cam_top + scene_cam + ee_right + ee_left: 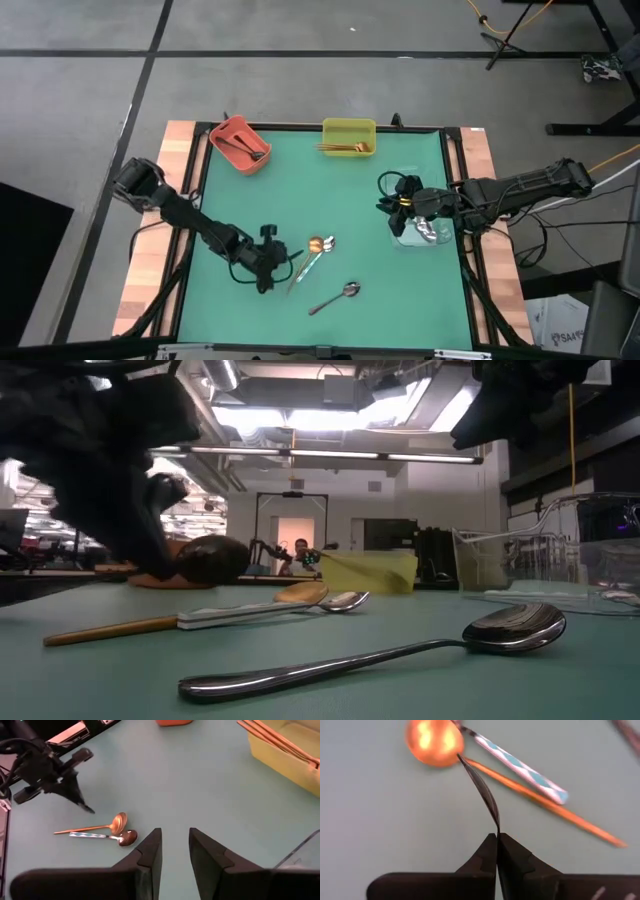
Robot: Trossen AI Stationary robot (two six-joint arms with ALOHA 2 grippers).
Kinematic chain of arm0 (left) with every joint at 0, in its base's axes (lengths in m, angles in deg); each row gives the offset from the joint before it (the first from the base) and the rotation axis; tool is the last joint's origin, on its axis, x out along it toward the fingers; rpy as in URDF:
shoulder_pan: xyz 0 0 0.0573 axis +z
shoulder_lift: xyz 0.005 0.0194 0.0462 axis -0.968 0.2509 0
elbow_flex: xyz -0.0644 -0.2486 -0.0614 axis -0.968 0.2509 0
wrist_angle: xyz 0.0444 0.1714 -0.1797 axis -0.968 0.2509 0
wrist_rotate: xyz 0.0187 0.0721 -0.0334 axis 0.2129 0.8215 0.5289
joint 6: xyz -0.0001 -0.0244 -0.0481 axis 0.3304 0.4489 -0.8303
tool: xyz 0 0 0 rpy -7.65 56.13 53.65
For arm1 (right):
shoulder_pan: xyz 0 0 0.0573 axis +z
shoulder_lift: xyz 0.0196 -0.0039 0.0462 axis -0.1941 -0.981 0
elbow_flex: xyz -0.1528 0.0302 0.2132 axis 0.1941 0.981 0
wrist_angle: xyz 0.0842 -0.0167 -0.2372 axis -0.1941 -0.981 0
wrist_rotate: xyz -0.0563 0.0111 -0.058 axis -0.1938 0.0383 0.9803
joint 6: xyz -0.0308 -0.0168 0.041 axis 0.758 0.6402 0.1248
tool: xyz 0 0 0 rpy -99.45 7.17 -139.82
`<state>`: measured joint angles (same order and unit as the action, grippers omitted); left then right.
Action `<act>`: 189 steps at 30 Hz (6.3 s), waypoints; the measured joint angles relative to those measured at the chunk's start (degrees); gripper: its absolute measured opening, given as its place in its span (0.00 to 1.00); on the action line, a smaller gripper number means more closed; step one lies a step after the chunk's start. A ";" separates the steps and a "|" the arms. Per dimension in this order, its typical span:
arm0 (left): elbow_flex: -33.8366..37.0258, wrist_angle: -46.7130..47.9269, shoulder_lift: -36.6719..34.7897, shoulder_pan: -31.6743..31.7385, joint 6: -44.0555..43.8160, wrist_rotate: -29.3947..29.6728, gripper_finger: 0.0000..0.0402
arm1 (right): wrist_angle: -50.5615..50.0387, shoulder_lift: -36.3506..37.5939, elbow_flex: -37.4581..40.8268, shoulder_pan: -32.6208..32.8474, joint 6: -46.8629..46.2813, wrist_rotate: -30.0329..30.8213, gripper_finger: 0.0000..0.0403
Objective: Sort silverware by color (type)
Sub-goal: Put the black spoon into the orange bin
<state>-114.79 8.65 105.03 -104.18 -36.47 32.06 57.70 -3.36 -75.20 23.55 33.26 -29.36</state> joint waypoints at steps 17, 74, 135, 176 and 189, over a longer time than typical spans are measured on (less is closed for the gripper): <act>-0.07 9.80 -1.69 7.96 50.07 9.40 0.00 | -0.07 0.00 0.00 0.00 0.00 0.00 0.22; -0.11 15.90 -2.62 19.23 36.09 -4.58 0.16 | -0.06 0.00 0.00 0.00 -0.05 0.00 0.22; -0.35 16.48 -4.47 29.92 -88.49 -15.39 0.16 | -0.04 -0.02 0.02 0.00 2.75 -0.02 0.22; -0.33 20.29 -4.47 30.47 -95.83 -17.64 0.16 | -0.02 -0.02 0.02 -0.01 2.79 -0.01 0.22; -0.46 17.75 -0.85 30.47 -98.27 -17.65 0.16 | 0.09 -0.02 0.02 -0.02 2.78 -0.02 0.22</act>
<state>-115.25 26.41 104.17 -73.71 -134.74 14.41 57.79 -3.39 -75.18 23.53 36.04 -29.38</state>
